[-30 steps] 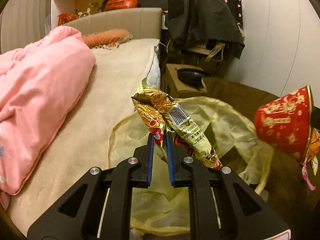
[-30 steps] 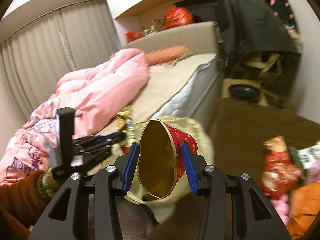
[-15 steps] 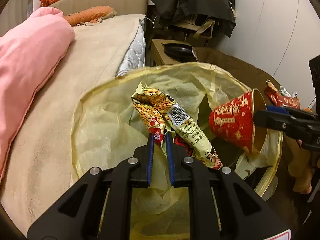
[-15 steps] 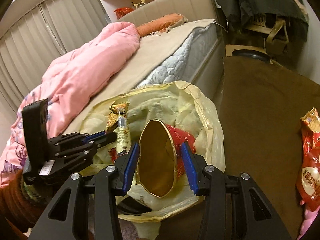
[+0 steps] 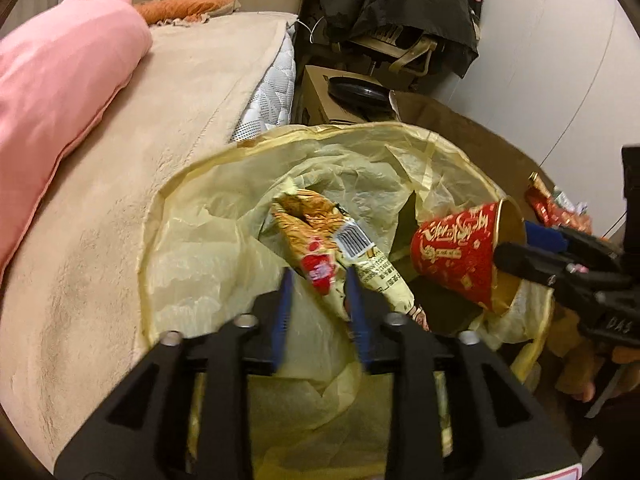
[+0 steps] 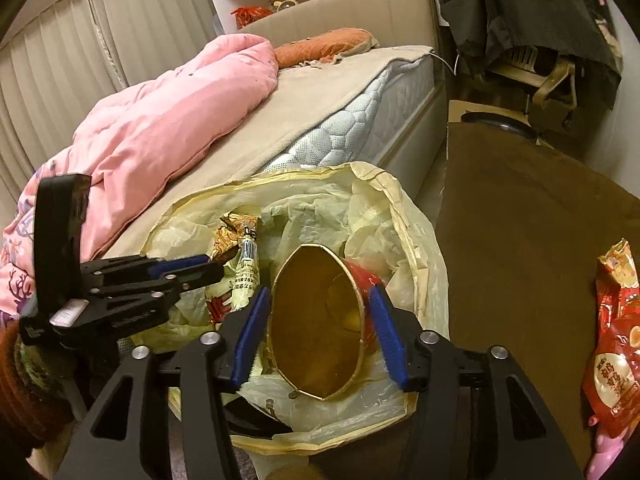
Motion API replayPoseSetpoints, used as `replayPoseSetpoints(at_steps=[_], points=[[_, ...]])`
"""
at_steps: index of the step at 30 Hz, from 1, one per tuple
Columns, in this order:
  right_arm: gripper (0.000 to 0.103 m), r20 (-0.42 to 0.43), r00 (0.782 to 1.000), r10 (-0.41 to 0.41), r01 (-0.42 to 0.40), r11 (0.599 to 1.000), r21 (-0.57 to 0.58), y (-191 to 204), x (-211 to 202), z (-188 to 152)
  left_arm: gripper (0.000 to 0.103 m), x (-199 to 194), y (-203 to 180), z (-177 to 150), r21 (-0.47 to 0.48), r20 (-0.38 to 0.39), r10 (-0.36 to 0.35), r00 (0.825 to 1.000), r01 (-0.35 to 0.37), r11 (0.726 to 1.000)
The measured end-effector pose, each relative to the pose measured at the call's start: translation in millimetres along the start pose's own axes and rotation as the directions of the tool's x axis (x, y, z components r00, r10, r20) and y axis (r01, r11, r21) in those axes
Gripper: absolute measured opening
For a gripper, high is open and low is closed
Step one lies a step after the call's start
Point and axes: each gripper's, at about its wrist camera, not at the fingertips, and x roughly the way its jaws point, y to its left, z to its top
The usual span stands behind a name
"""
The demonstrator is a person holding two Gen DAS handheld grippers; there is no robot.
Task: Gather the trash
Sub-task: 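Carry the wrapper and cup over the yellow bag and open both grippers, then move both grippers back over the snack pile on the table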
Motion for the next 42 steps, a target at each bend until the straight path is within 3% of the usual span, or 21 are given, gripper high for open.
replayPoseSetpoints(at_steps=[4,16,23,27,32,35,39,42], points=[[0.056,0.016,1.0,-0.023,0.023,1.0,-0.017,6,-7,-1,0.043,-20,6,3,-0.047,0.039,-0.02,0.999,0.022,0.999],[0.056,0.108,0.99,-0.088,0.088,0.996,0.003,3,-65,-5,0.043,-65,-4,3,-0.068,0.139,0.028,0.99,-0.018,0.997],[0.057,0.166,0.965,-0.205,0.195,0.978,0.071,-26,-119,-30,0.043,-77,-45,-3,-0.023,0.168,-0.019,0.986,0.023,0.999],[0.063,0.202,0.944,-0.259,0.236,0.963,0.134,-51,-157,-53,0.043,-77,-81,-7,0.02,0.175,-0.058,0.983,0.056,0.998],[0.067,0.265,0.909,-0.323,0.278,0.941,0.193,-82,-210,-88,0.043,-72,-133,-16,0.097,0.176,-0.121,0.977,0.105,0.99],[0.067,0.246,0.885,-0.395,0.348,0.913,0.213,-98,-237,-108,0.043,-66,-164,-23,0.14,0.171,-0.17,0.97,0.146,0.979],[0.067,0.205,0.831,-0.517,0.477,0.853,0.213,-114,-262,-134,0.043,-49,-203,-32,0.185,0.126,-0.231,0.965,0.205,0.961],[0.067,0.174,0.778,-0.603,0.553,0.79,0.265,-130,-277,-153,0.043,-38,-230,-39,0.233,0.087,-0.265,0.96,0.239,0.943]])
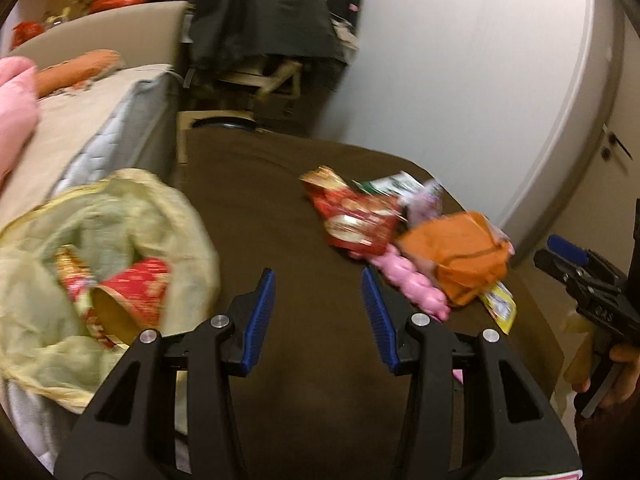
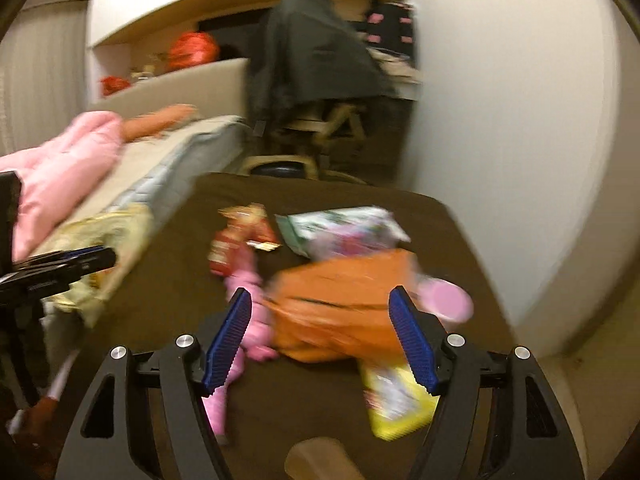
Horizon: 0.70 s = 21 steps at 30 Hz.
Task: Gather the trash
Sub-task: 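Move both grippers back over the snack pile on the table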
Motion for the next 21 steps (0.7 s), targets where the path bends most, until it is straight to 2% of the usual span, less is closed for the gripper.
replayPoseSetpoints(at_steps=[1,5,14,17,21], points=[[0.067,-0.01,1.0,-0.026,0.026,1.0,0.017,-11,0,-6,0.043,6,-9,-1,0.021,-0.007,-0.013,1.0,0.013,1.0],[0.067,-0.037,0.999,-0.022,0.025,0.997,0.079,-39,4,-22,0.043,23,-27,-3,0.054,-0.035,-0.04,0.999,0.041,0.998],[0.067,-0.084,0.995,-0.058,0.069,0.988,0.135,-62,11,-55,0.043,47,-50,-15,0.085,-0.121,-0.09,0.989,0.101,0.991],[0.067,-0.107,0.994,-0.013,0.029,0.989,0.148,-65,14,-63,0.043,52,-57,-20,0.091,-0.145,-0.105,0.984,0.119,0.989],[0.067,-0.115,0.993,0.03,-0.016,0.993,0.12,-60,15,-70,0.043,60,-60,-18,0.103,-0.141,-0.082,0.987,0.096,0.99]])
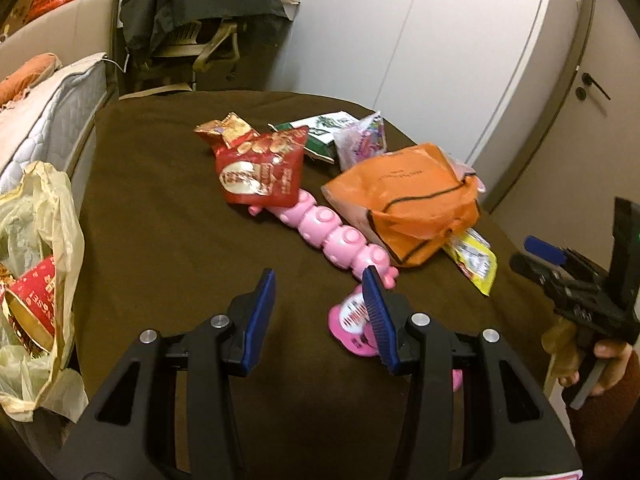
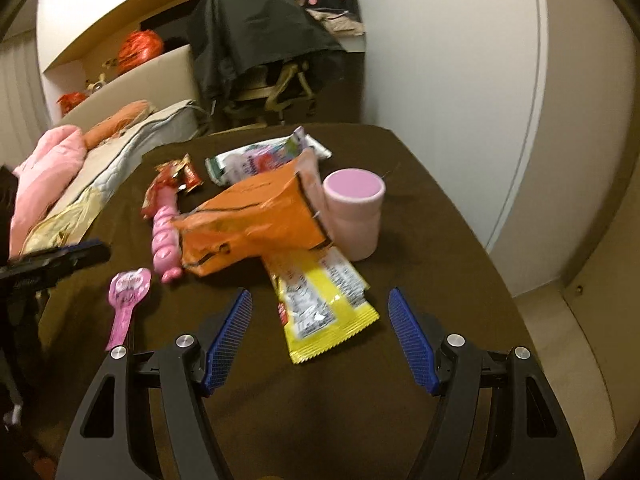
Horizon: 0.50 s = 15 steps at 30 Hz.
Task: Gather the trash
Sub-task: 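Move both grippers back over the snack pile on the table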
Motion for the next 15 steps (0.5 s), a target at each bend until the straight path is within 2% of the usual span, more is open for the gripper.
replayPoseSetpoints(at_steps=[3,8,12,15], points=[[0.067,-0.01,1.0,-0.002,0.002,1.0,-0.019,4,2,-1,0.043,5,9,10,-0.026,0.006,0.01,1.0,-0.01,1.0],[0.067,-0.019,1.0,0.001,-0.001,1.0,-0.001,6,7,-3,0.044,18,39,43,-0.096,0.06,0.046,0.997,-0.04,0.995],[0.067,-0.033,0.999,0.006,-0.005,1.0,0.008,10,12,-5,0.046,43,60,65,-0.176,0.032,0.053,0.998,-0.046,0.983],[0.067,-0.047,0.999,0.008,-0.008,1.0,0.0,14,15,-8,0.047,61,64,75,-0.19,0.006,0.04,0.999,-0.039,0.981]])
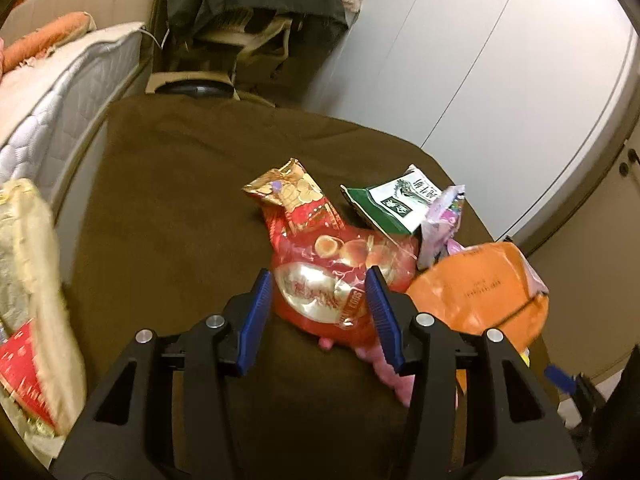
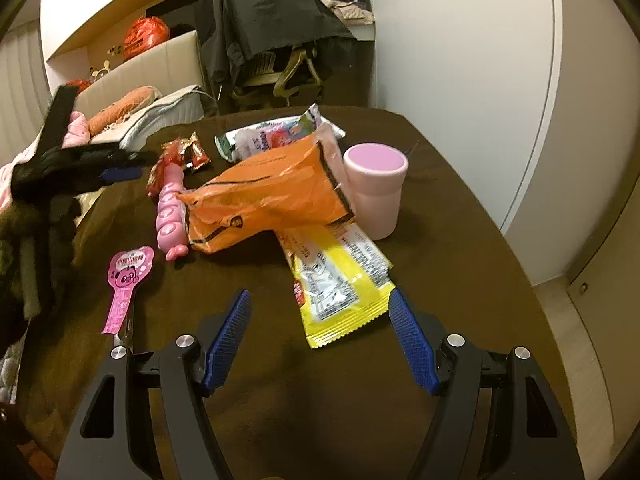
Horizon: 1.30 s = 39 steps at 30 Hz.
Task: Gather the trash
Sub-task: 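Grasp the red snack packet with the left gripper while the right grasps the pink candy stick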
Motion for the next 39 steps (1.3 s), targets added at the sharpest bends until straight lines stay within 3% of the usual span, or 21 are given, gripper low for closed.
replayPoseSetpoints(at_steps=[3,5,9,15,20,24,32,36,39], points=[[0.067,-0.015,1.0,0.007,-0.007,1.0,-0.011,6,1,-3,0.047,8,-3,7,-0.005,-0.01,-0.005,1.0,0.005,1.0],[0.067,-0.022,1.0,0.014,-0.015,1.0,-0.016,10,2,-4,0.047,9,-4,6,-0.015,-0.047,-0.052,0.998,0.051,0.999],[0.067,-0.031,0.999,0.033,-0.034,0.999,-0.026,19,1,-4,0.029,-1,-9,-4,0.026,-0.068,-0.084,0.994,0.086,0.996],[0.067,-0.022,0.996,0.082,-0.084,0.994,-0.067,39,-5,1,0.023,-38,-6,-34,0.062,-0.087,-0.108,0.99,0.114,0.992],[0.067,-0.014,0.986,0.169,-0.169,0.978,-0.118,68,-11,10,0.022,-69,4,-55,0.073,-0.089,-0.083,0.993,0.09,0.993],[0.067,-0.051,0.968,0.245,-0.25,0.952,-0.176,98,-7,14,0.022,-78,20,-69,0.025,-0.122,-0.094,0.988,0.098,0.995],[0.067,-0.147,0.955,0.259,-0.291,0.917,-0.272,138,27,15,0.036,-87,38,-83,-0.008,-0.115,-0.092,0.989,0.091,0.996],[0.051,-0.189,0.947,0.261,-0.307,0.91,-0.28,142,38,15,0.037,-95,41,-86,0.004,-0.097,-0.085,0.992,0.085,0.996],[0.045,-0.189,0.942,0.277,-0.32,0.909,-0.267,139,38,16,0.037,-99,39,-87,0.033,-0.091,-0.082,0.992,0.085,0.996]])
